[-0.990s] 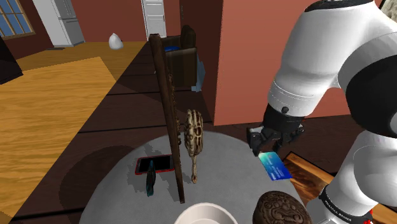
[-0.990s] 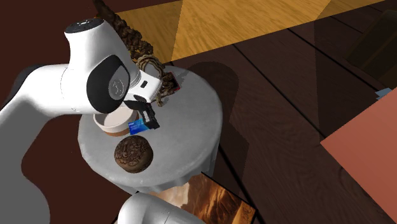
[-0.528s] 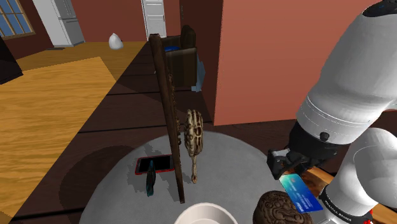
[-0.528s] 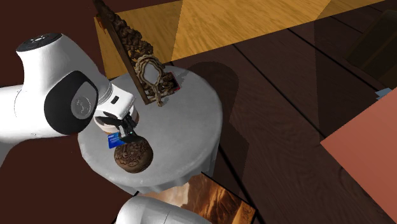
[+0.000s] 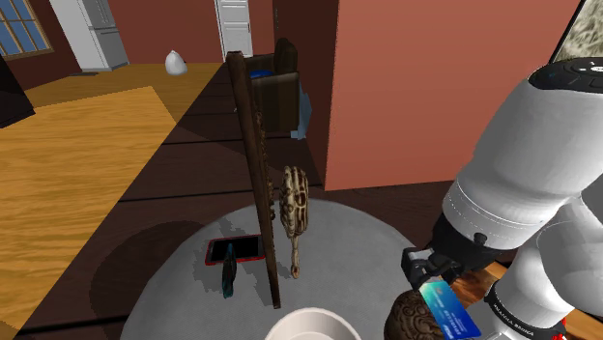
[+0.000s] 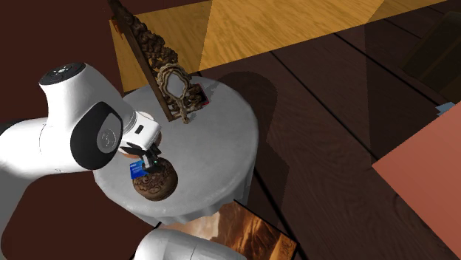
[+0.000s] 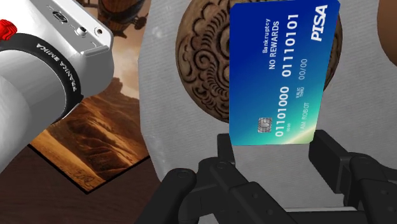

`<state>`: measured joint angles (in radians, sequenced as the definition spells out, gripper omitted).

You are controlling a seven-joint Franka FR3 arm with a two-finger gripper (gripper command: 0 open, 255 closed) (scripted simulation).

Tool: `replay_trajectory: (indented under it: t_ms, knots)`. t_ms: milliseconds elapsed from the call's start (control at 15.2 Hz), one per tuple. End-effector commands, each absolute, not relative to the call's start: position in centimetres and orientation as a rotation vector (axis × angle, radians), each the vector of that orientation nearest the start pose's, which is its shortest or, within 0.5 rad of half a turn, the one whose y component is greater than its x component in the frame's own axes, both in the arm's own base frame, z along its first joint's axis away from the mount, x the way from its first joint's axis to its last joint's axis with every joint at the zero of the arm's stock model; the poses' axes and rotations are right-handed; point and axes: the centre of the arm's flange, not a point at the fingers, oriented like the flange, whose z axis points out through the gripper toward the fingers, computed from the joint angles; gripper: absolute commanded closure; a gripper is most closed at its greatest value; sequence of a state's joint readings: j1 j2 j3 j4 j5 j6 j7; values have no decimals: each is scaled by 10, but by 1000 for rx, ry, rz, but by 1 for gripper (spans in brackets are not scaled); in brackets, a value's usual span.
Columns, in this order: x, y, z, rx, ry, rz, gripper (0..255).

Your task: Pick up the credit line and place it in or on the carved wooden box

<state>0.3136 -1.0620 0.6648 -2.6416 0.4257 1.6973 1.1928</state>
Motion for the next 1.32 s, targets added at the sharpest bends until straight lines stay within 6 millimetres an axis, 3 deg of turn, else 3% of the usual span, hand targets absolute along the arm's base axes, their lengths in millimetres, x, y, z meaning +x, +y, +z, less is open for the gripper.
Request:
replay_trajectory:
  t_ms: [0,264,792,858,1188,1254]
  knots:
    - [127,275,462,-3077,887,-212,255]
    - [127,275,437,-3077,887,-212,255]
    - [127,275,437,-3077,887,-212,255]
    - [127,275,437,-3077,887,-212,0]
    - [127,275,437,-3077,887,-212,0]
    - [126,277,450,-3077,887,-212,0]
